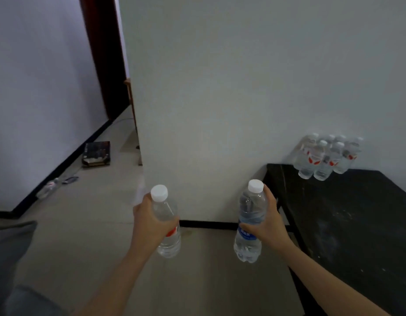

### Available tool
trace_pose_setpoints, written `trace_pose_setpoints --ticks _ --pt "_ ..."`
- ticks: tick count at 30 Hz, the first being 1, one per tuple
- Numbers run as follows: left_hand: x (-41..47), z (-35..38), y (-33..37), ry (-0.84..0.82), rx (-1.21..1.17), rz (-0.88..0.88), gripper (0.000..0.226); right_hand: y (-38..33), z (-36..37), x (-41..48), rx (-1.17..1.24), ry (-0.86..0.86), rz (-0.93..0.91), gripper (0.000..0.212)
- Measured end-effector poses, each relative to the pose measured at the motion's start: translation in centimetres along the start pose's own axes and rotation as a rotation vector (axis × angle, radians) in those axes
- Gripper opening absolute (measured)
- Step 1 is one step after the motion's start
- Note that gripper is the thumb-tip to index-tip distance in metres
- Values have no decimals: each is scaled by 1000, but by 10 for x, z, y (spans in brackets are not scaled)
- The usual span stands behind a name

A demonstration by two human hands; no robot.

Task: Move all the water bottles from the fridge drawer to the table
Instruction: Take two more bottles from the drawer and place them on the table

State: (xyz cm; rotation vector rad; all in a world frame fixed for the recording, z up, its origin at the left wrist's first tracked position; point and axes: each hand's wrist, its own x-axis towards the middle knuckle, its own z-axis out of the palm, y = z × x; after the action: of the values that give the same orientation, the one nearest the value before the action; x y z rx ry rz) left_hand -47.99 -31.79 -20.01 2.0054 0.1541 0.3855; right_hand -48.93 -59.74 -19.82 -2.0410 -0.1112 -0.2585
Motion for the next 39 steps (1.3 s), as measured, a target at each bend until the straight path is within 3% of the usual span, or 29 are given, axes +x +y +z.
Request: trace_pose_setpoints --ticks 10,15,20,24,33,39 --pt "56 125 -6 -314 -45 -58 63 62 -51 28 -109 179 272 109" --pt "99 220 49 -416 -98 125 57 105 -109 67 -102 349 270 111" --pt "130 311 112 -450 -159 203 62 153 -179 115 -42 435 326 112" --pt "137 368 140 -476 -216 270 59 184 -229 141 -35 524 377 102" --pt "125 487 145 -844 -110 216 55 251 -286 134 -29 694 562 85" --pt "124 585 181 -971 -149 357 52 289 -326 139 -85 835 654 83"
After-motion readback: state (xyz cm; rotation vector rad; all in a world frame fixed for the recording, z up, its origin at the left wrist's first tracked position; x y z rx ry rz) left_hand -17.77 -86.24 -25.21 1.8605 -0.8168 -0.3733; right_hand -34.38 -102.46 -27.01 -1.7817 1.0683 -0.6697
